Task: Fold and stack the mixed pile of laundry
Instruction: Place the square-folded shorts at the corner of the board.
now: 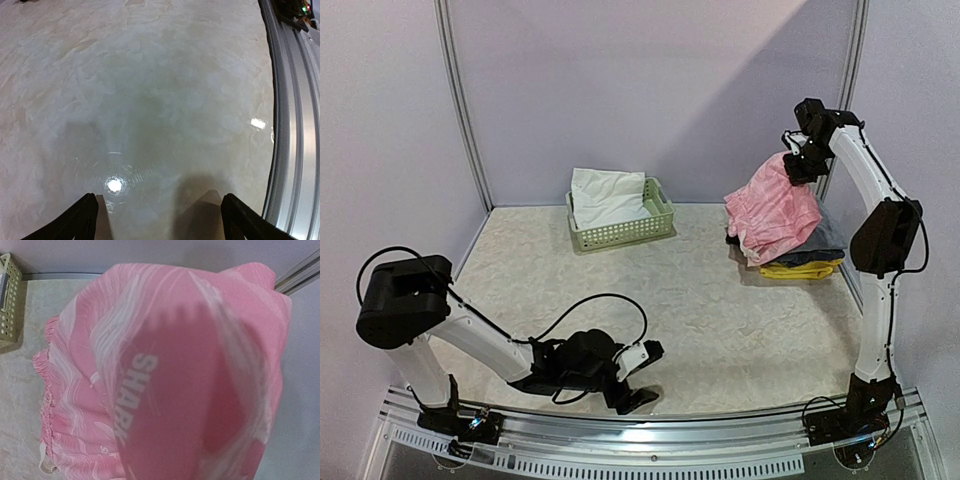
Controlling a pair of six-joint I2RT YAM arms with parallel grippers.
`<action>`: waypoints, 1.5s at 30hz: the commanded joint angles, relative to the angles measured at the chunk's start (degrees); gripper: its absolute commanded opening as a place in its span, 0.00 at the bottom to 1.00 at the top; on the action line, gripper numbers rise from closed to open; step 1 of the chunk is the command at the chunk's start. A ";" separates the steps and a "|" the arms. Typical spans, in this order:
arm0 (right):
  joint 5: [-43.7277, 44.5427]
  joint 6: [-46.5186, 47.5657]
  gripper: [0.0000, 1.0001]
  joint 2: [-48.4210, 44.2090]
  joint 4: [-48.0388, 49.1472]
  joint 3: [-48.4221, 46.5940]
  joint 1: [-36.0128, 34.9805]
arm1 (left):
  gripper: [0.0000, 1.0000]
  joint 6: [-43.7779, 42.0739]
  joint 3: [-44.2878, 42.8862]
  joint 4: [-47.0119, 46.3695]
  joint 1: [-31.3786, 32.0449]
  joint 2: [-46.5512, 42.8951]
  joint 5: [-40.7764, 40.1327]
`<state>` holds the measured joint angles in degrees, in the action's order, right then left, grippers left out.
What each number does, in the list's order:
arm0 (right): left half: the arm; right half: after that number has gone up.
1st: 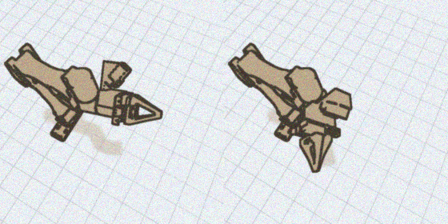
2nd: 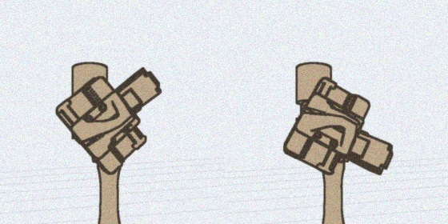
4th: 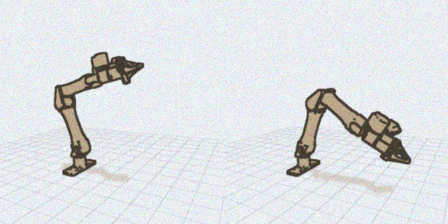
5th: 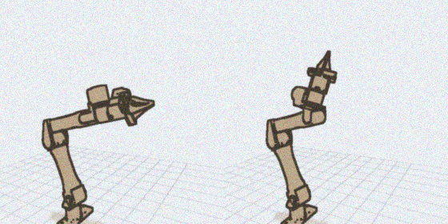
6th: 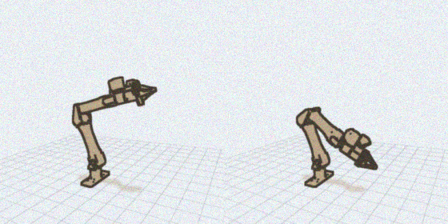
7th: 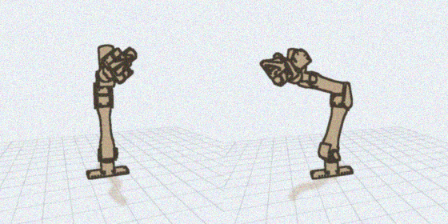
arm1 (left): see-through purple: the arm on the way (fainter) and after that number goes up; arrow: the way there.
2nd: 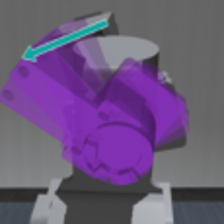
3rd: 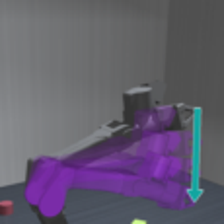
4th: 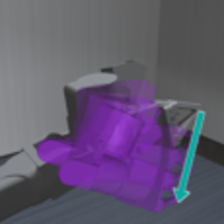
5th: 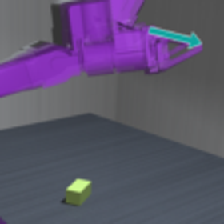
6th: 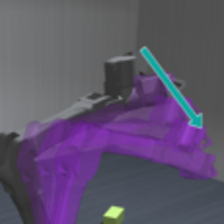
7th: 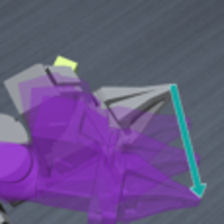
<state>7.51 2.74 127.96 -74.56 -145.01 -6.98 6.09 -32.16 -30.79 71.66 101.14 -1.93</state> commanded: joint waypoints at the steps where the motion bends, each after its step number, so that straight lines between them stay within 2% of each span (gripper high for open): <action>1: 3.06 4.41 0.00 2.53 2.78 0.52 1.46 | 0.87 0.76 -1.62 0.28 -0.55 2.00 0.30; 13: 14.66 7.34 0.00 5.91 6.40 4.36 3.47 | 0.86 0.73 -2.53 0.92 -0.55 3.67 0.24; 38: 23.43 9.52 0.00 7.48 11.83 8.31 4.81 | 0.86 0.77 -3.09 2.05 -0.55 4.69 -0.44; 41: 24.77 9.24 0.03 7.63 11.99 8.42 4.79 | 0.86 1.07 -2.89 1.92 -0.55 4.76 -0.41; 45: 25.91 8.92 0.14 7.65 11.99 8.34 4.89 | 0.86 1.43 -2.65 1.71 -0.55 4.68 -0.44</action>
<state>29.76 12.16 134.39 -63.79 -137.05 -3.05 6.26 -35.42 -31.31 71.66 104.33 -2.37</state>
